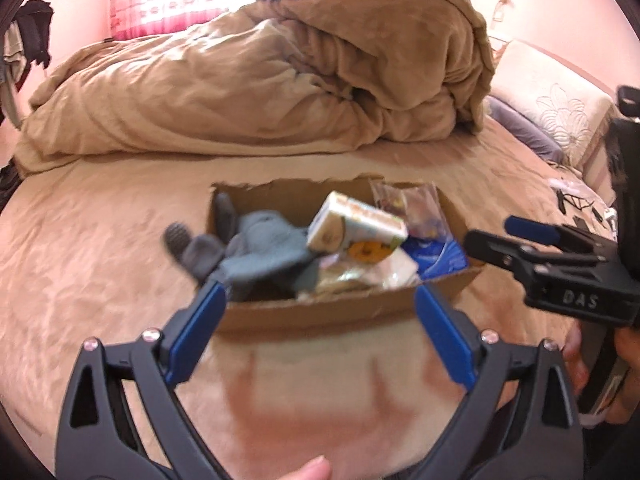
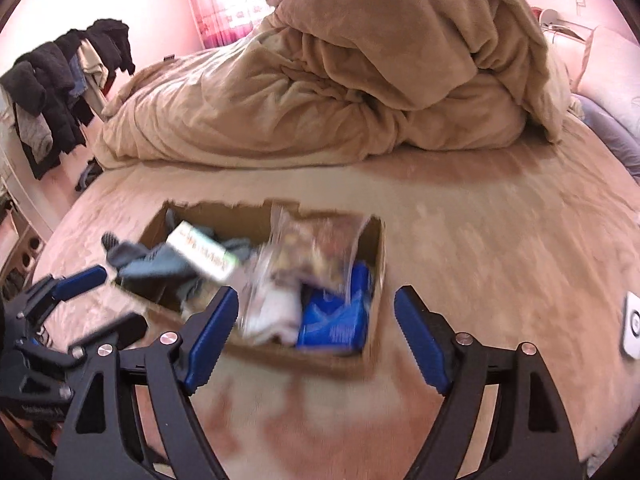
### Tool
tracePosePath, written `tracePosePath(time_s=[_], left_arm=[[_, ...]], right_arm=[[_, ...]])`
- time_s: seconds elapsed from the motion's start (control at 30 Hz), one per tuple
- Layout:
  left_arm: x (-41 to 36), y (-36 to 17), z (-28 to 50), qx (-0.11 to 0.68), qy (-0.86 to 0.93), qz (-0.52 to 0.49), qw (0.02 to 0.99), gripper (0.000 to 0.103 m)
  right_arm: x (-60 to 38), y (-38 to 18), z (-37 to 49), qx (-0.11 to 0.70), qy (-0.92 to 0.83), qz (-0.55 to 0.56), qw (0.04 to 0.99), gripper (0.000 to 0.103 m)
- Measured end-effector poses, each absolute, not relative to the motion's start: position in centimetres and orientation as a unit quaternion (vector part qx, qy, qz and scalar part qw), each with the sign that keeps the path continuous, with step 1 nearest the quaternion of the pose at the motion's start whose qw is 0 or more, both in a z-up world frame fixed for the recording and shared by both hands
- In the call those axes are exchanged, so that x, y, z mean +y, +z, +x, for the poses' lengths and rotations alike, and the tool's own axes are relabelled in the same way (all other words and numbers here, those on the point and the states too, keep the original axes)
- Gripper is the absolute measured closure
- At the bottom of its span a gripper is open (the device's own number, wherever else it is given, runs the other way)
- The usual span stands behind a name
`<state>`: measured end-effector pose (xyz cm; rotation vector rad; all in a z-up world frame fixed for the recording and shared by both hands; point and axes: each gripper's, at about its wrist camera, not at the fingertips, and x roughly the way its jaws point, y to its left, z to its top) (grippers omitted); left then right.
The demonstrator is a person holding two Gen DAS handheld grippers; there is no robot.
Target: Organize objects
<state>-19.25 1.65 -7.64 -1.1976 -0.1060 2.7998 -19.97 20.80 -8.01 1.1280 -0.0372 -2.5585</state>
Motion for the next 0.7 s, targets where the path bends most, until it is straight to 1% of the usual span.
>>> tracePosePath(time_s=[0.4,0.57,0.7], left_arm=[[-0.9,-6.9,-12.0,-0.052,0.915,-0.4,-0.005,0.006],[-1.6,-6.8,-9.7,-0.063,0.914,-0.401,-0.013,0.006],[-1.5,-6.6,-8.0,-0.049,0.917,-0.395,-0.018,0.006]], right_arm=[[20.5,-6.6,-12.3,-0.005,-0.903,0.397,0.163,0.02],[20.6,-6.2,-9.6,-0.004,-0.906,0.394,0.157,0.02],[20.5,-5.7,-7.4,-0.001,-0.909,0.388,0.155,0.02]])
